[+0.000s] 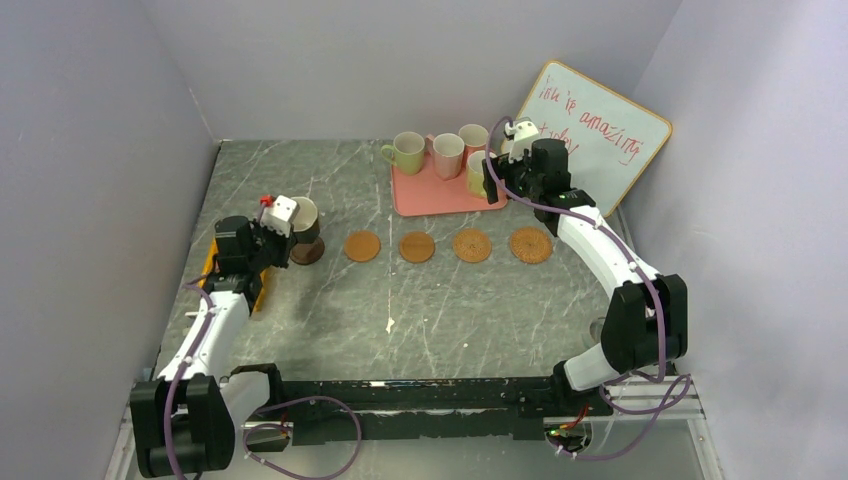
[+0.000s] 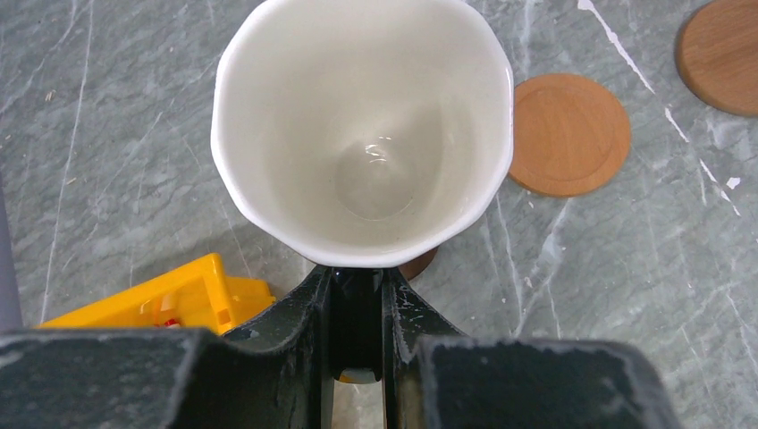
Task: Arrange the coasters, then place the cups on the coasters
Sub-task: Place the cup on the coaster.
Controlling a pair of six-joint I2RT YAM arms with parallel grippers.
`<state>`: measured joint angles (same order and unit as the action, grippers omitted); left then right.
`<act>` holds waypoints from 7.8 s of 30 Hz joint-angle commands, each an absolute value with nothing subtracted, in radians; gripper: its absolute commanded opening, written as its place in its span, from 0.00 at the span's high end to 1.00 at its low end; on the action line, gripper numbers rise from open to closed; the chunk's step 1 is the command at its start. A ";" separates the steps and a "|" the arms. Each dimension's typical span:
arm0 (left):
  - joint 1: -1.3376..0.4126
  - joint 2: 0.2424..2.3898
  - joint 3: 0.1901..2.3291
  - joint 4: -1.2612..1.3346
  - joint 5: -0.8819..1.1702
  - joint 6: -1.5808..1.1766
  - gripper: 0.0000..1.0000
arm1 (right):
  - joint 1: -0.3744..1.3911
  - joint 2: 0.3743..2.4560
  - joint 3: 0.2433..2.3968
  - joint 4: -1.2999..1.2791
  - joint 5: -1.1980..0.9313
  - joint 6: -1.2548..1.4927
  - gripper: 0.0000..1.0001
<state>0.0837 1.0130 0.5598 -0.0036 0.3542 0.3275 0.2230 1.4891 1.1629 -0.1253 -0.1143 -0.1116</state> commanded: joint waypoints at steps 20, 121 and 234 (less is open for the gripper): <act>0.084 1.098 0.613 0.118 0.320 0.316 0.95 | 0.218 1.474 1.161 -0.092 -0.135 -0.114 0.00; 0.105 1.161 0.650 0.059 0.345 0.329 0.84 | 0.218 1.457 1.159 -0.092 -0.152 -0.109 0.00; 0.115 1.032 0.614 -0.076 0.335 0.424 0.68 | 0.222 1.456 1.157 -0.091 -0.166 -0.103 0.00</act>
